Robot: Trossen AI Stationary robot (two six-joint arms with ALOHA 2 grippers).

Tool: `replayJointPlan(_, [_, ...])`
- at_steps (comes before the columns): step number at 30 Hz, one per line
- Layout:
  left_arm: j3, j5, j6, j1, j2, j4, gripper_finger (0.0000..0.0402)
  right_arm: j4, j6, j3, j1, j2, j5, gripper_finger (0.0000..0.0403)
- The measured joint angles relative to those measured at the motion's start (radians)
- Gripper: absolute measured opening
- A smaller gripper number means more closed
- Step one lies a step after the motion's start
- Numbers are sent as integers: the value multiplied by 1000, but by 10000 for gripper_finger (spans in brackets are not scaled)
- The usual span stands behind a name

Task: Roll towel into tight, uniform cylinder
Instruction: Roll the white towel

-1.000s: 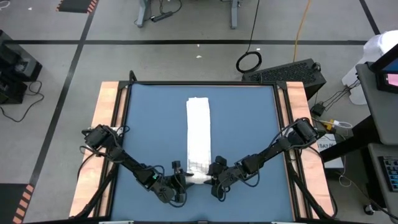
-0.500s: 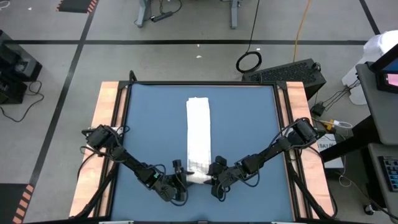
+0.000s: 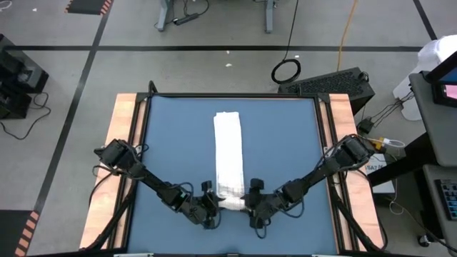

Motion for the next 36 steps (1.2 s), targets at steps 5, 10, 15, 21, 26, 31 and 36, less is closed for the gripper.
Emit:
replayJointPlan(5, [-1,61,-58,24,-13,-12,136,22,-228,1,122,-34,252,278])
replayJointPlan(10, [-1,126,-123,48,-36,-45,137,132,-360,1,216,35,434,282])
replayJointPlan(15, [-2,208,-158,82,-50,-64,138,257,-434,4,220,116,531,276])
replayJointPlan(21, [-1,343,-171,137,-52,-57,138,316,-508,4,188,152,538,276])
replayJointPlan(26, [-1,407,-170,162,-53,-51,138,303,-486,5,161,152,536,276])
replayJointPlan(31, [-1,425,-171,173,-53,-46,138,239,-360,6,119,149,439,271])
replayJointPlan(36, [-1,436,-171,177,-53,-46,138,222,-300,6,102,147,401,239])
